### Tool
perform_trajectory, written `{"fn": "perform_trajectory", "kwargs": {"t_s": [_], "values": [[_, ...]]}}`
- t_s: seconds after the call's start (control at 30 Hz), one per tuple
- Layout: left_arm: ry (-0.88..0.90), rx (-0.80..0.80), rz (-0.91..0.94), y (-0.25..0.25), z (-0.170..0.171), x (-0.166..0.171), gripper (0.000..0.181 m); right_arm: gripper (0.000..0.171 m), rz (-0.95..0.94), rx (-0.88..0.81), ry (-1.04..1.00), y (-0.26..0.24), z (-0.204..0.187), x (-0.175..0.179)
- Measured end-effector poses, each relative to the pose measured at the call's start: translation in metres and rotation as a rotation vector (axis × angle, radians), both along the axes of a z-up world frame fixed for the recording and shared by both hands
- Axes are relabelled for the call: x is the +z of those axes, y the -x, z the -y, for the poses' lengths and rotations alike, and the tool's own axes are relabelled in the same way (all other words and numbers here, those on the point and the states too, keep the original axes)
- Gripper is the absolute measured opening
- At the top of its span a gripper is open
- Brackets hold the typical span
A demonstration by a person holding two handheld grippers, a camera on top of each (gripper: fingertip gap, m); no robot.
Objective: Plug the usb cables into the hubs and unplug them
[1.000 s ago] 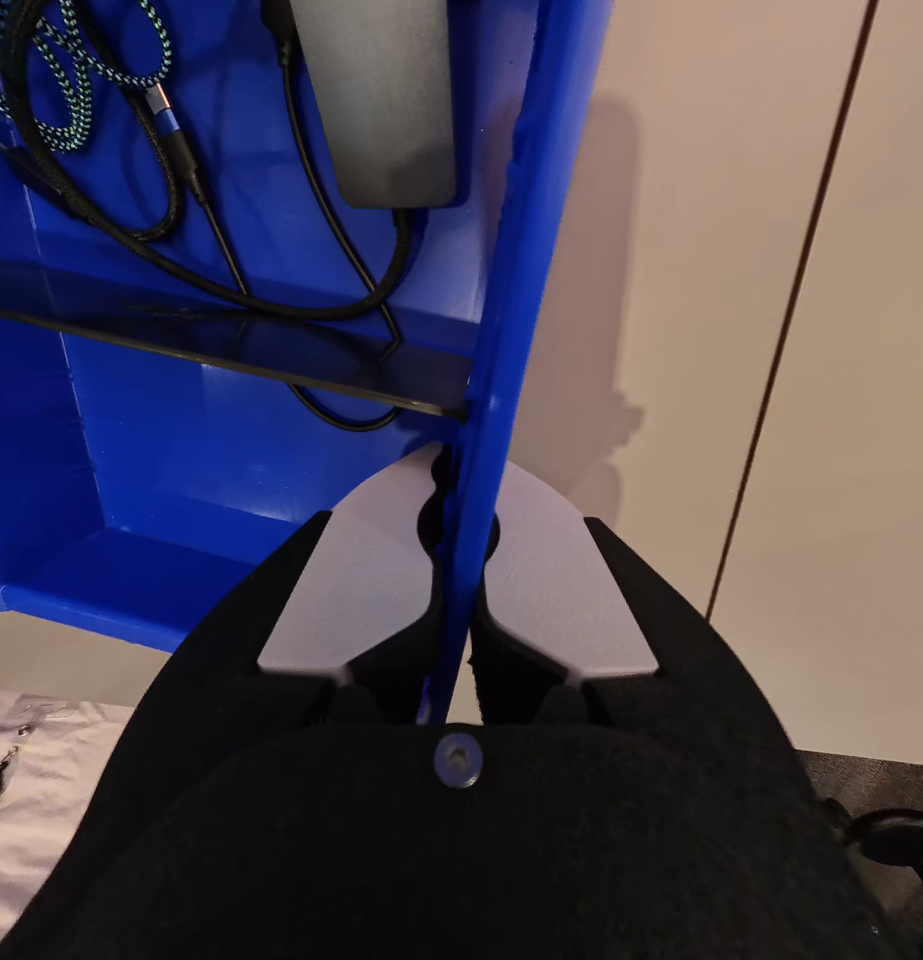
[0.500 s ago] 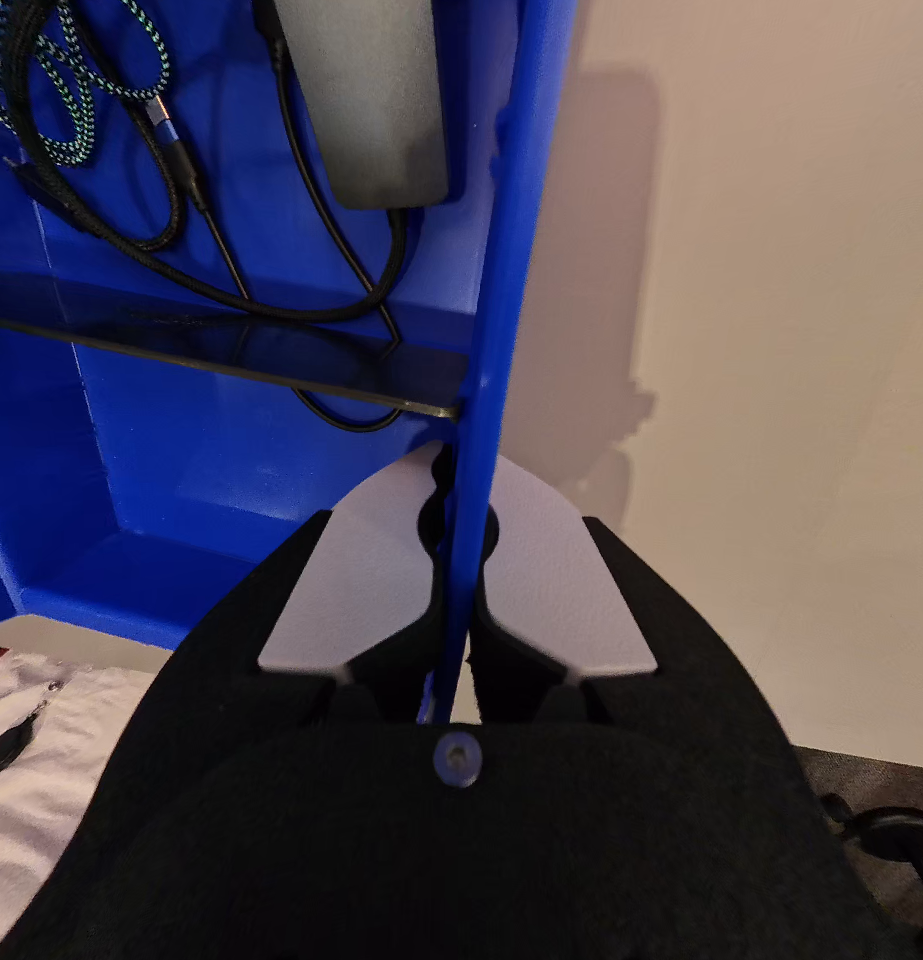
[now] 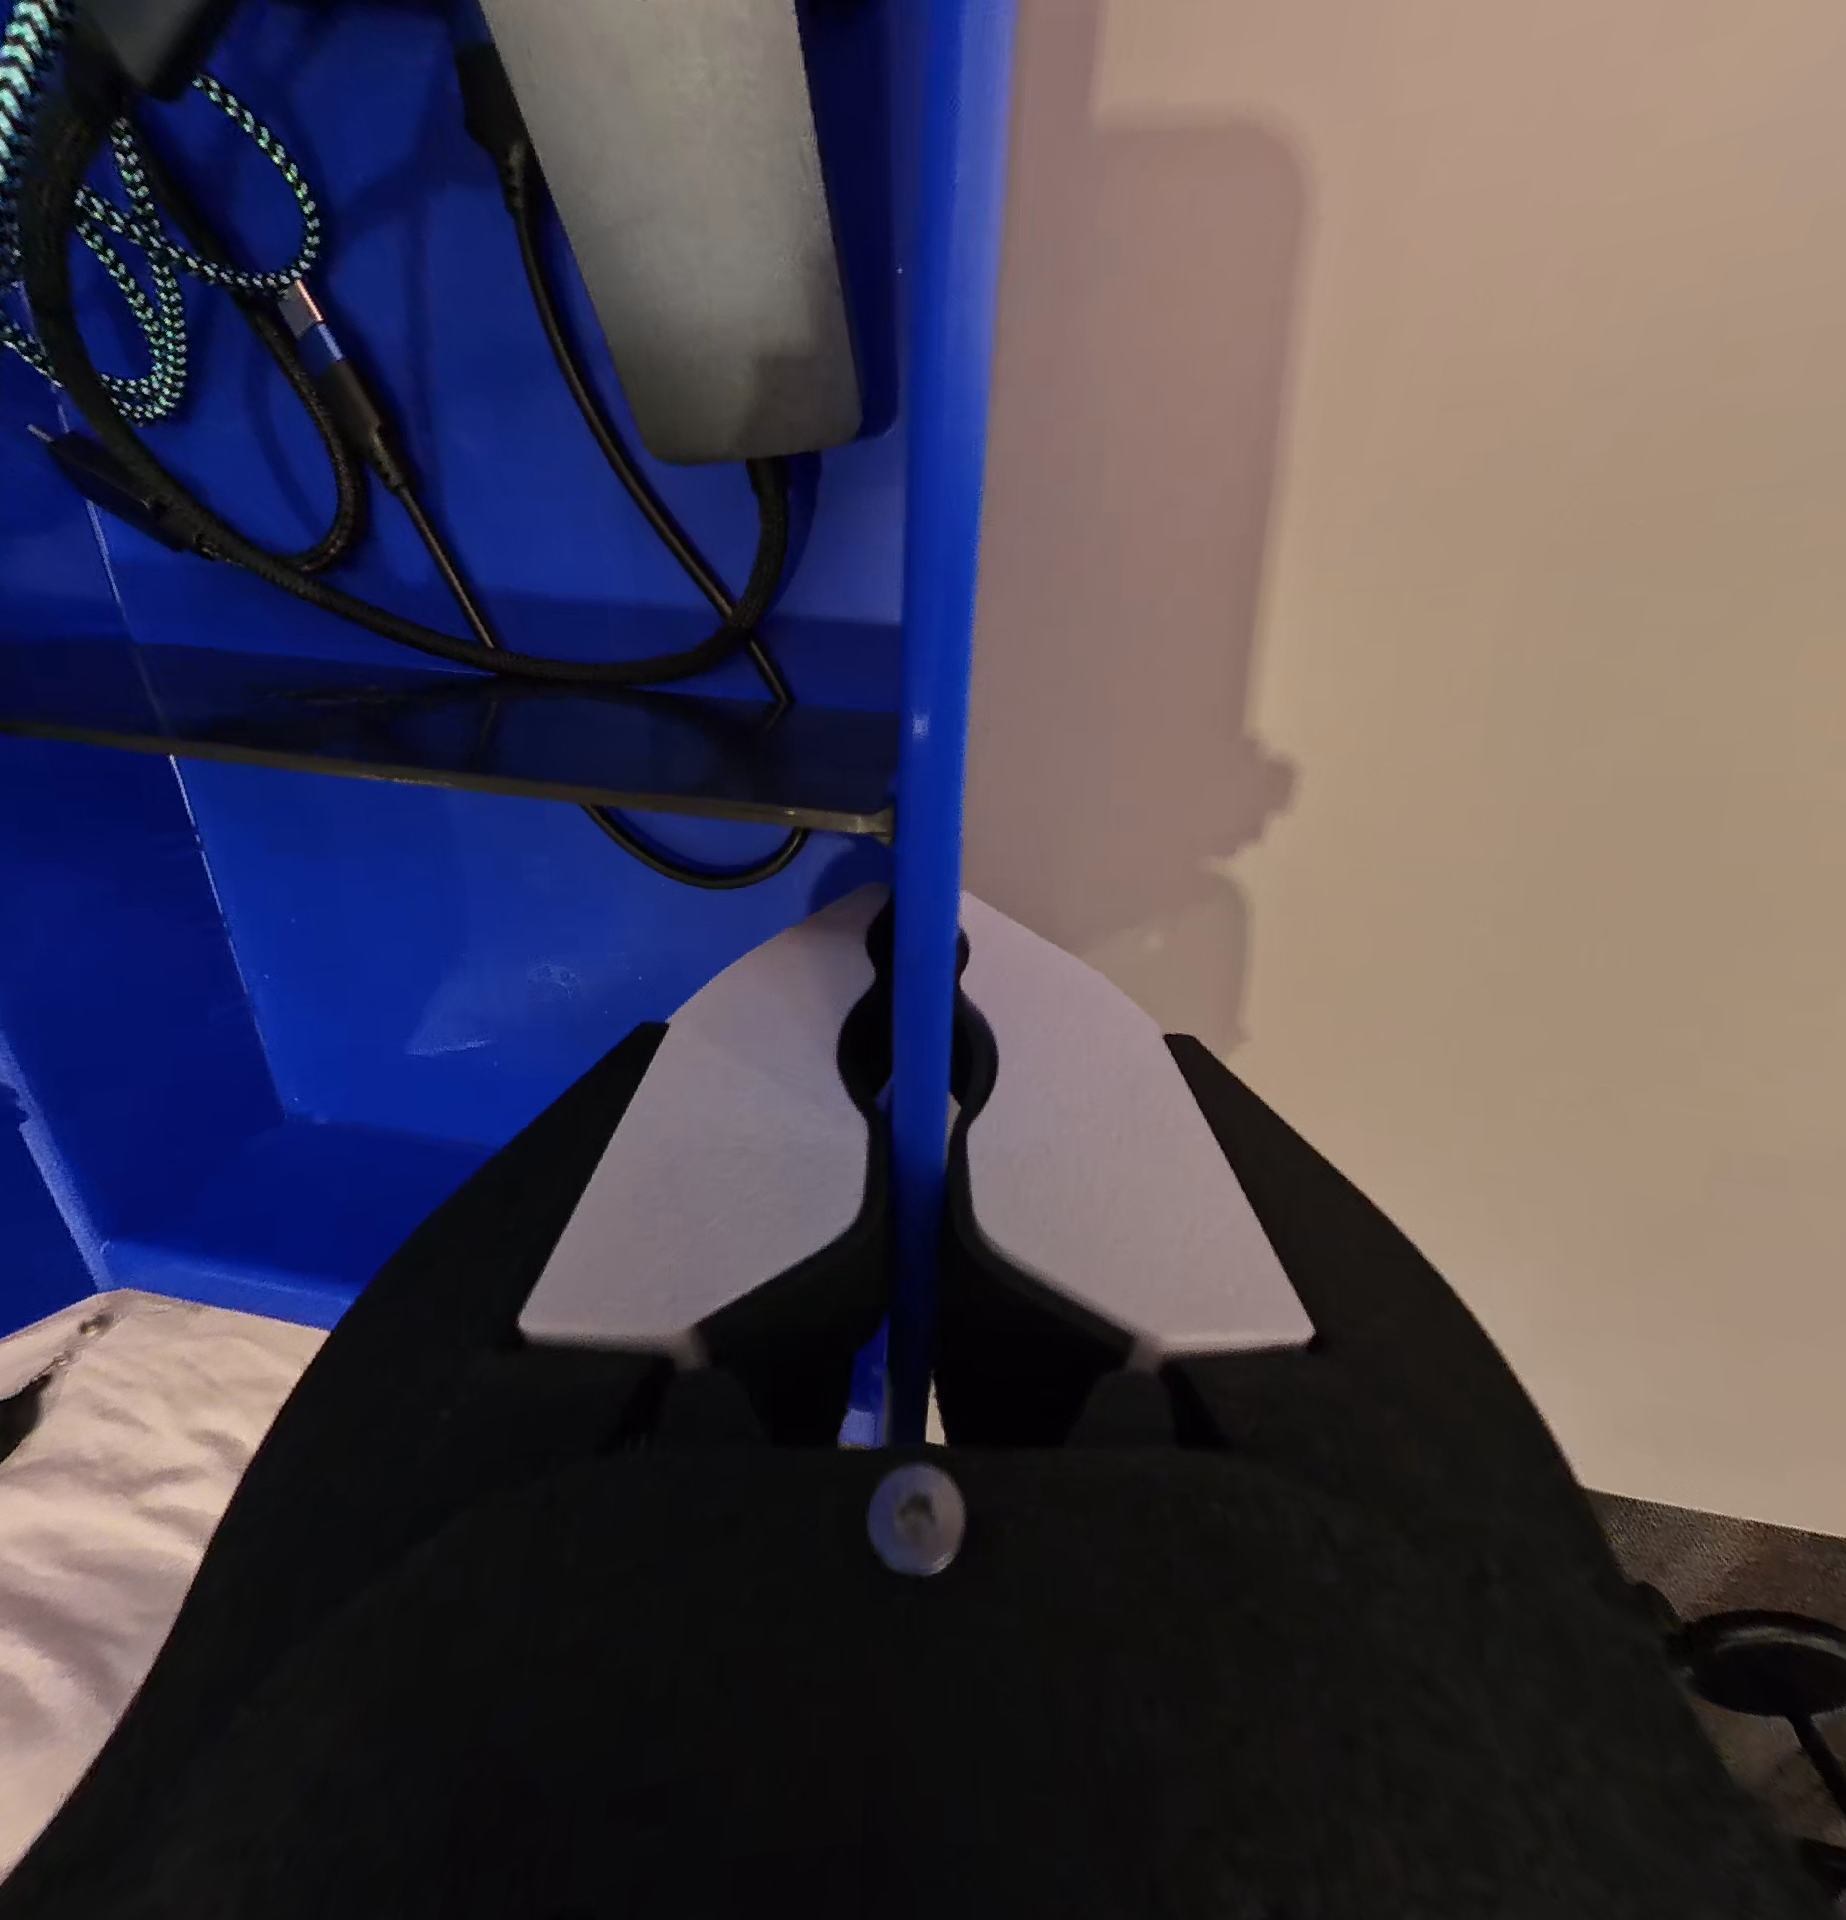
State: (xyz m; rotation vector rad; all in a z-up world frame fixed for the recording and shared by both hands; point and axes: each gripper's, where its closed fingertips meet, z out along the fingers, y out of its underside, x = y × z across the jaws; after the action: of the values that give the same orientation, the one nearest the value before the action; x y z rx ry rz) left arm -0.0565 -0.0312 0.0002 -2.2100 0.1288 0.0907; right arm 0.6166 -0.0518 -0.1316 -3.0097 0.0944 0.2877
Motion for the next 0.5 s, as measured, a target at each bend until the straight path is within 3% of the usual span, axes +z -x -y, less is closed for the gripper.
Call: {"fn": "perform_trajectory", "kwargs": {"t_s": [0.23, 0.5], "values": [[-0.033, 0.063, 0.010, 0.056, 0.013, 0.007, 0.061, 0.004, -0.034, 0.002, -0.037, 0.048, -0.016, 0.040], [-0.062, 0.150, 0.039, 0.122, 0.033, 0.005, 0.061, 0.004, -0.059, 0.024, -0.141, 0.156, -0.046, 0.140]]}}
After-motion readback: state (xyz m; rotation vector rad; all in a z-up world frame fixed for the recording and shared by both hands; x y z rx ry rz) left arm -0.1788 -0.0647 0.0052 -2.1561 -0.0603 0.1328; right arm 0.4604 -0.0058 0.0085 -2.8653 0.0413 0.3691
